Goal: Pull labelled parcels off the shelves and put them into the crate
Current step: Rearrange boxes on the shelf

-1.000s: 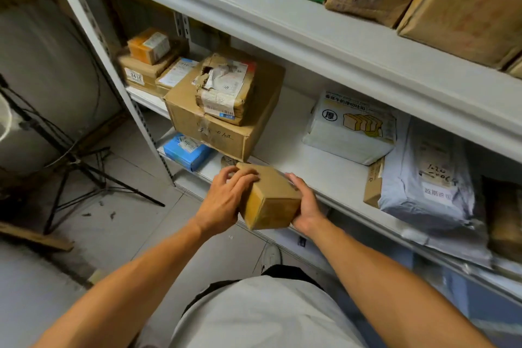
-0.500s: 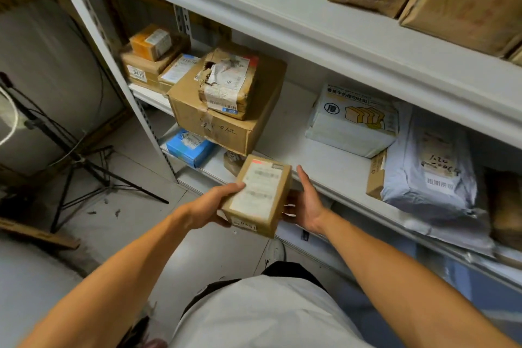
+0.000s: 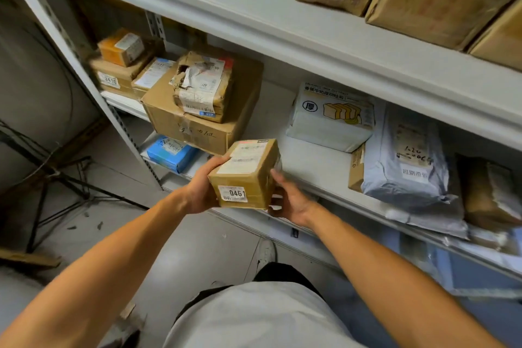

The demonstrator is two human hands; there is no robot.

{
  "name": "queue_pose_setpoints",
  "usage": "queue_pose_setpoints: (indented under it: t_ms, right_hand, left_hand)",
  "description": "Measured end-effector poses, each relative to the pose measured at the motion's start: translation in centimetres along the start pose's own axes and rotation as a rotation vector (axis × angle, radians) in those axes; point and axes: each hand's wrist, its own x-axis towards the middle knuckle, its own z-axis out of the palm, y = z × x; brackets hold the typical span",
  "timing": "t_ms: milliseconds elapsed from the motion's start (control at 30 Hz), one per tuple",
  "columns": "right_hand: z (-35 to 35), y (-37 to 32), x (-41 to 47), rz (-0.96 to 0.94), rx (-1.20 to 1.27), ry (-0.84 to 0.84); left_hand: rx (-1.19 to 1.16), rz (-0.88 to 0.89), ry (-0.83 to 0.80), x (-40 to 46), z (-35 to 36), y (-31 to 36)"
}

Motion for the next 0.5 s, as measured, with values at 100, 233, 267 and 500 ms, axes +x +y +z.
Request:
queue_pose_setpoints:
  t_ms: [100, 233, 267, 500]
  right_hand:
    - [0.3, -0.8, -0.2, 0.038, -0.019, -0.013]
    - [0.8, -2.3, 1.2, -0.055, 0.141, 0.101]
    - [0.8, -2.7, 1.8, -0.101, 0.217, 0.129]
    - [1.8, -4.1, 6.9, -0.262, 0.220, 0.348]
  left_hand:
    - [0.101, 0.138, 0.031, 0.5, 1.6, 1.5]
    - [0.119, 0.226, 0.078, 1.8, 3.6, 2.0]
    - [0.118, 0.226, 0.075, 2.2, 3.9, 2.0]
    - [-0.046, 0.224, 0.279, 5.0, 7.2, 2.9]
